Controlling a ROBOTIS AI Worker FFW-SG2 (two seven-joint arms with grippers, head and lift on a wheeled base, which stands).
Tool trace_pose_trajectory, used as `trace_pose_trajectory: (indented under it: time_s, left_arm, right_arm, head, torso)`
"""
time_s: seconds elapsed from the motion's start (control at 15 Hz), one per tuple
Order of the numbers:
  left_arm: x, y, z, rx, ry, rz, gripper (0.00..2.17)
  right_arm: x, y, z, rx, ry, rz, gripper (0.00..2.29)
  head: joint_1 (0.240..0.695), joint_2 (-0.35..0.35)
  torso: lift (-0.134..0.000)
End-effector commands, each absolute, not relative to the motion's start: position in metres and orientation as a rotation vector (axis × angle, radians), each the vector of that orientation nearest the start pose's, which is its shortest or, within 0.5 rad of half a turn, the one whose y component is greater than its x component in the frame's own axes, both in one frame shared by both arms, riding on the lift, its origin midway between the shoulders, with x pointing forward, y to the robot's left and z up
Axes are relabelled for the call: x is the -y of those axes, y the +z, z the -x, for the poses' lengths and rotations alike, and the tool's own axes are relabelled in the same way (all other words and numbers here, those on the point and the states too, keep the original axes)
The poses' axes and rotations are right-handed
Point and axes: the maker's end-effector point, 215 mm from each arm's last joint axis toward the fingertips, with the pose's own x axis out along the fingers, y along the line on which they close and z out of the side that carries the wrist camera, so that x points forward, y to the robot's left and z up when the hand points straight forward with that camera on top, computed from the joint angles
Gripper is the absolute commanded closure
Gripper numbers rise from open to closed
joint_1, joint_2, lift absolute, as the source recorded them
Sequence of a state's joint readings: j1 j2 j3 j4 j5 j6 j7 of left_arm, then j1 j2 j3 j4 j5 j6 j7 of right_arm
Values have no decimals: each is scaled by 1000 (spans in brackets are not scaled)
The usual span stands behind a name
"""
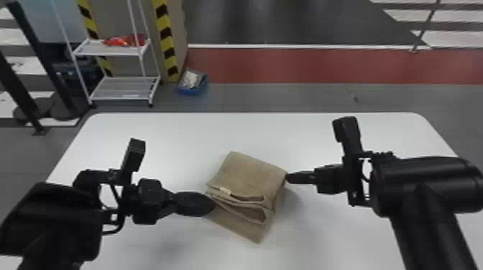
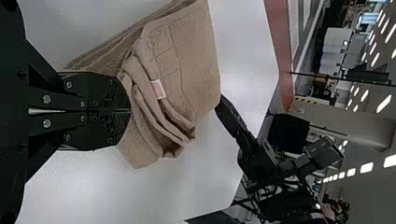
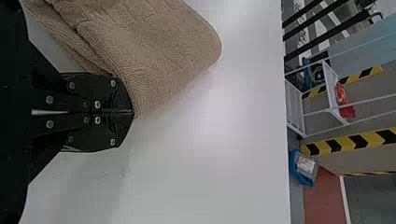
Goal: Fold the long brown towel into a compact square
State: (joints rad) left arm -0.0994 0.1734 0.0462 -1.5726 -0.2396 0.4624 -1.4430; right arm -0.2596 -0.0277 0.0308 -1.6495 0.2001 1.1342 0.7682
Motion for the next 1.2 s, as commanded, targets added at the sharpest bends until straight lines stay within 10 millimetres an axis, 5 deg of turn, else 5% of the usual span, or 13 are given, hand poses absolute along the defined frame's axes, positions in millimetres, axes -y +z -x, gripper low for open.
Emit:
trace_pose_trajectory:
  time_s: [0.0,0.53,0.73,0.93,1.13]
  left_arm:
    - [-117,-412,-434,-544,-1283,-28,2145]
    - [-86,-402,-410,-511,-1339,6,2145]
    - [-119,-399,-442,-497,-1217,-31,2145]
    - [-164,-421,-472,-536,-1062,-110,2145]
    - [-168,-444,-471,-593,-1056,-142,2145]
  right_arm:
    - [113,-431,-558,-798,611,-117,2044]
    - [114,-431,-588,-778,594,-56,2044]
    - [116,-436,-579,-794,590,-66,2040]
    - [118,-443,-562,-833,581,-94,2044]
    - [114,-438,-557,-839,583,-101,2044]
  head:
    - [695,2]
    - [695,-25]
    - [695,-28]
    - [695,13]
    - [695,48]
  torso:
    - [-124]
    - [-124]
    - [-124]
    - [-124]
    - [-124]
